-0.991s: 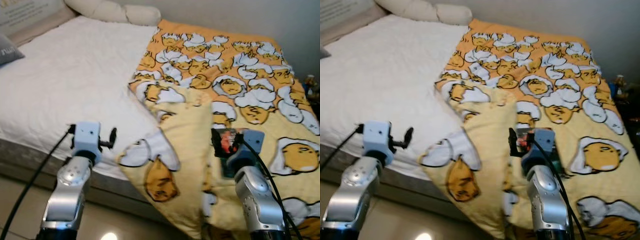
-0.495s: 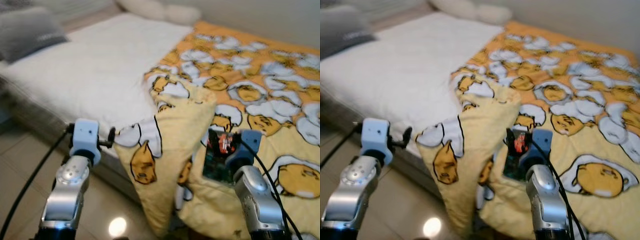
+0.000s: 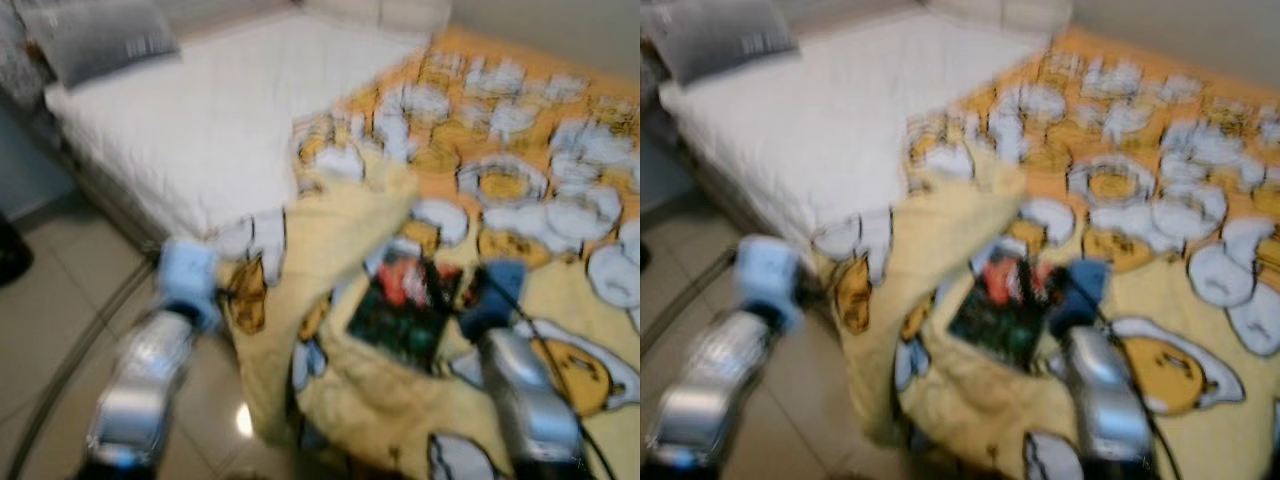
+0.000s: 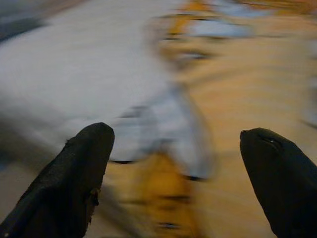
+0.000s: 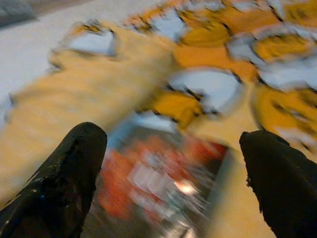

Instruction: Clean up the room

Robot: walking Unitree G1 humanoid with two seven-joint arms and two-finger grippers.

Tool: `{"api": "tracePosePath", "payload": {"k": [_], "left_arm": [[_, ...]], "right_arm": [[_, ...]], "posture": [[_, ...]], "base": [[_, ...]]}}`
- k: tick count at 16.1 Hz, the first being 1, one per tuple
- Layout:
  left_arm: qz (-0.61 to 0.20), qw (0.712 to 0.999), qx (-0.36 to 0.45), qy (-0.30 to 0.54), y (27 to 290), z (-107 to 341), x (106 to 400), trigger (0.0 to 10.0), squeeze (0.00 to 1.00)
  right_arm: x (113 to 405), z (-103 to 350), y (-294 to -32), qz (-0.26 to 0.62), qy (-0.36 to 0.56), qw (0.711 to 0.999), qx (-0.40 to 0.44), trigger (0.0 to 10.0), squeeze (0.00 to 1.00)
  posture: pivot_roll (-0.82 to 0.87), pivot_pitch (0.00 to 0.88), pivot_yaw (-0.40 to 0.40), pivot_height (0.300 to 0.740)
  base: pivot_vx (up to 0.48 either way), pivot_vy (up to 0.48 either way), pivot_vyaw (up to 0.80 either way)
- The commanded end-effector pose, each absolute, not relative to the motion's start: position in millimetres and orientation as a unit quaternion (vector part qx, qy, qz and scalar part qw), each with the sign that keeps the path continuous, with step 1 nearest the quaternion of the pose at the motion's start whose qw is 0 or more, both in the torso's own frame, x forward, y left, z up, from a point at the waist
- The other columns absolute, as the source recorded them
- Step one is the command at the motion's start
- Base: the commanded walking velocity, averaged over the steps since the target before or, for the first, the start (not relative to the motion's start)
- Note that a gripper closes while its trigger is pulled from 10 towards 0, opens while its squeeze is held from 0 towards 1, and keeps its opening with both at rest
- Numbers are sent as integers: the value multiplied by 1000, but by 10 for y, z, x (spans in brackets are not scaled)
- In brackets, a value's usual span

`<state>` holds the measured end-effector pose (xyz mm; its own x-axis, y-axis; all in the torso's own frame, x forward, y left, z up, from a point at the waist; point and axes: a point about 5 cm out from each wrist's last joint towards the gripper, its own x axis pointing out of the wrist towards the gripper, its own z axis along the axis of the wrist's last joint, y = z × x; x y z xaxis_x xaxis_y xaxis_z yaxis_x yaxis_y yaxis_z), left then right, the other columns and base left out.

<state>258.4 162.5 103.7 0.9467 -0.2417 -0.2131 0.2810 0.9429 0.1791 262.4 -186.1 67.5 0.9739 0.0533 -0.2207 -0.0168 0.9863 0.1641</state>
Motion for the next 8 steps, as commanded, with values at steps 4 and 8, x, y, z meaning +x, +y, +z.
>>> {"api": "tracePosePath", "payload": {"k": [4, 8], "left_arm": [[-190, 970, 110, 103, 1693, 1055, 2507, 10000, 925], [-271, 949, 112, 116, 1678, 1097, 2522, 10000, 196]], "right_arm": [[2755, 576, -1784, 68, 185, 972, 129, 10000, 0], [2946, 475, -2008, 5, 223, 967, 122, 10000, 0]], "posture": [[-9, 0, -27, 740], [-3, 0, -27, 740]], "base": [[0, 0, 0], [0, 0, 0]]}}
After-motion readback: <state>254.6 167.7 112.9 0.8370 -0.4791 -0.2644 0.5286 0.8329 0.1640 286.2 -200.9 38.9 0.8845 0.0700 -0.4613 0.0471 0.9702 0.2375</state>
